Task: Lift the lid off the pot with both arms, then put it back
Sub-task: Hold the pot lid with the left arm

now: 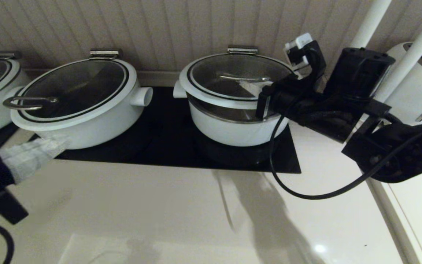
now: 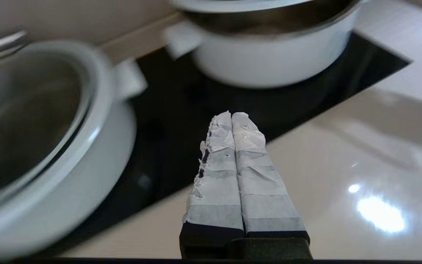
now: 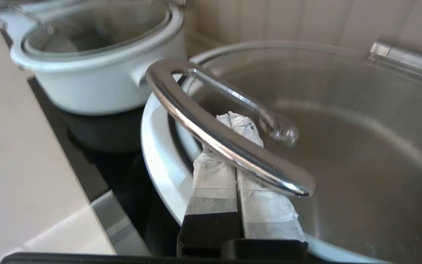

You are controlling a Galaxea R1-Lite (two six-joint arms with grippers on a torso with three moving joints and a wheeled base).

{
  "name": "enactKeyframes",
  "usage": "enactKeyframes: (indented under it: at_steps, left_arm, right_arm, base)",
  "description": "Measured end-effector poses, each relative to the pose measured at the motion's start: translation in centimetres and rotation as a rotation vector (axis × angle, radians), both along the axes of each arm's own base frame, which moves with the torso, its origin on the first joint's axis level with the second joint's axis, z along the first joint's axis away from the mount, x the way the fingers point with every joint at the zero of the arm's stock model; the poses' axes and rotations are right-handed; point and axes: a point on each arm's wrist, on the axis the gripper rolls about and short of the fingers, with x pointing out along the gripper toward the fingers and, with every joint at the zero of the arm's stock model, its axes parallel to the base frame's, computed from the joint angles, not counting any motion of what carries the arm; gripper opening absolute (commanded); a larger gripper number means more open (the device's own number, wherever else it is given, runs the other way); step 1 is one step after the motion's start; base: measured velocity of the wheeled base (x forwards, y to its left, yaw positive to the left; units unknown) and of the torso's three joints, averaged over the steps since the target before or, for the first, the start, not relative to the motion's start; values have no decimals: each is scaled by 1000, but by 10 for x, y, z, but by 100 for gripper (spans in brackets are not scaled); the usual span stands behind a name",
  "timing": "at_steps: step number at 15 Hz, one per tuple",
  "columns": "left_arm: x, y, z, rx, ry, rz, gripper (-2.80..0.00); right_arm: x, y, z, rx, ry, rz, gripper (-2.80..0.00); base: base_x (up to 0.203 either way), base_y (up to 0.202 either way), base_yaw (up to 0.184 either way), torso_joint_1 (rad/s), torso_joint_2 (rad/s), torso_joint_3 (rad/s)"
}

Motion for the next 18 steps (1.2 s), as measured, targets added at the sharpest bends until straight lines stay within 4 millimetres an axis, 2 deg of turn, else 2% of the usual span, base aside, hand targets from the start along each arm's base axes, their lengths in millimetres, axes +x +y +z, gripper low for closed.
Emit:
enactKeyframes:
  at_steps: [3,8,12,15,18]
  left_arm:
    - [30,-17,-1,6,27,-79,-280]
    - [71,-37,-2,-4,32,-110,-280]
    - [101,-78,4,-61,36,-109,-280]
    - [112,-111,-4,-66,81,-147,-280]
    - [113,-130,-17,-40,129,-200,-280]
  right_arm:
    - [3,2,5,9,-15,0,-280]
    - [6,4,5,13,-18,0,-280]
    - [10,6,4,15,-20,0,-280]
    - [13,6,4,15,-20,-5,-280]
    - [16,3,5,18,-25,-14,-280]
  base:
    - [0,0,0,0,0,0]
    - [0,0,0,0,0,0]
    - [0,0,0,0,0,0]
    - [0,0,0,0,0,0]
    - [0,0,0,0,0,0]
